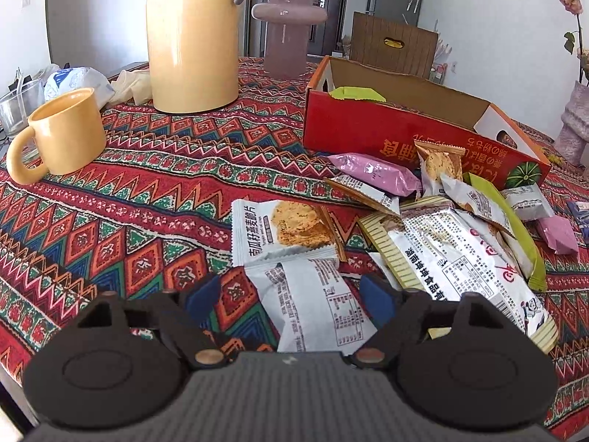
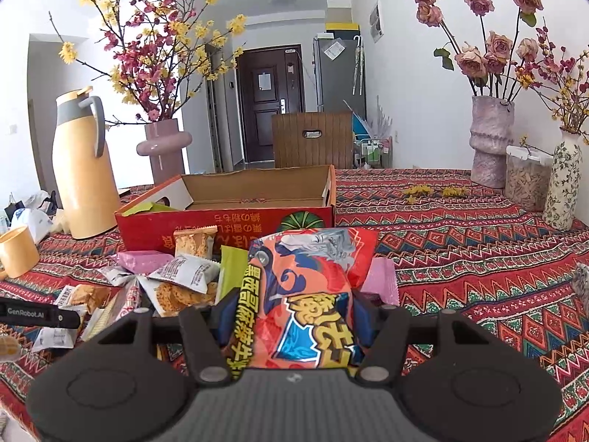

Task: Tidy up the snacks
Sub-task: 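Grasp the white printed packet with the left tool while the right tool grasps the blue-orange chip bag, then lower both packets into the cardboard box and open both tools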

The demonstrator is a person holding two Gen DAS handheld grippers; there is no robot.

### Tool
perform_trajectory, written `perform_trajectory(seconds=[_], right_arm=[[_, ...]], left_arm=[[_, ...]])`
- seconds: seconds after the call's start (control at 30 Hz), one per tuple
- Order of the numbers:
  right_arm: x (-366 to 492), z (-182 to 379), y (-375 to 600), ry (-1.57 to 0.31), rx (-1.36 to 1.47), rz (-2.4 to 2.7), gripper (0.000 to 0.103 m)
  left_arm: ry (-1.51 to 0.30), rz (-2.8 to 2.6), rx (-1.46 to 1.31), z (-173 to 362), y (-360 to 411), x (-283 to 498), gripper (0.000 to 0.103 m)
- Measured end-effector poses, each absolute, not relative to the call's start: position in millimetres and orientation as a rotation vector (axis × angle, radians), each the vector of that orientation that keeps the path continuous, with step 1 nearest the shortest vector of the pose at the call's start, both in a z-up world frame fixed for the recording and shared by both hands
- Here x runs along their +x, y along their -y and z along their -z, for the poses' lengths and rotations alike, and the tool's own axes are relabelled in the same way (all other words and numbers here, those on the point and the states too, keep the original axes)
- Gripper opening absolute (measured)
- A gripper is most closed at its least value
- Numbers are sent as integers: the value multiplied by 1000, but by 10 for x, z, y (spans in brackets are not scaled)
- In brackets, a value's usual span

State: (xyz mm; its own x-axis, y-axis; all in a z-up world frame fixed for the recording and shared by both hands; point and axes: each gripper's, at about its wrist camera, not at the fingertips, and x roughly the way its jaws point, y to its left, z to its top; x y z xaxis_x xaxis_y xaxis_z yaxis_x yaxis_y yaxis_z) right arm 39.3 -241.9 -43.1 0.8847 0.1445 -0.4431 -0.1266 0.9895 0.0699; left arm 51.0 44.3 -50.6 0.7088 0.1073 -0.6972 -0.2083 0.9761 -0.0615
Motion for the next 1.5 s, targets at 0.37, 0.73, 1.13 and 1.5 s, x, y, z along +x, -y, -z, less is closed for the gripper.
perform_trajectory(seconds=[0.37, 0.73, 1.13, 1.5], right_arm=[[367, 477, 2383, -476, 51, -169, 59], [355, 442, 2377, -461, 55, -174, 59], [533, 258, 2320, -396, 54, -185, 59], [867, -8, 2266, -331, 67, -211, 60]], left_arm=[[-753, -128, -112, 498, -331, 435, 42], [-694, -120, -101, 323, -319, 385, 42], [-570, -80, -83, -79, -190, 516, 42], [-468, -57, -87, -480, -91, 784, 42]])
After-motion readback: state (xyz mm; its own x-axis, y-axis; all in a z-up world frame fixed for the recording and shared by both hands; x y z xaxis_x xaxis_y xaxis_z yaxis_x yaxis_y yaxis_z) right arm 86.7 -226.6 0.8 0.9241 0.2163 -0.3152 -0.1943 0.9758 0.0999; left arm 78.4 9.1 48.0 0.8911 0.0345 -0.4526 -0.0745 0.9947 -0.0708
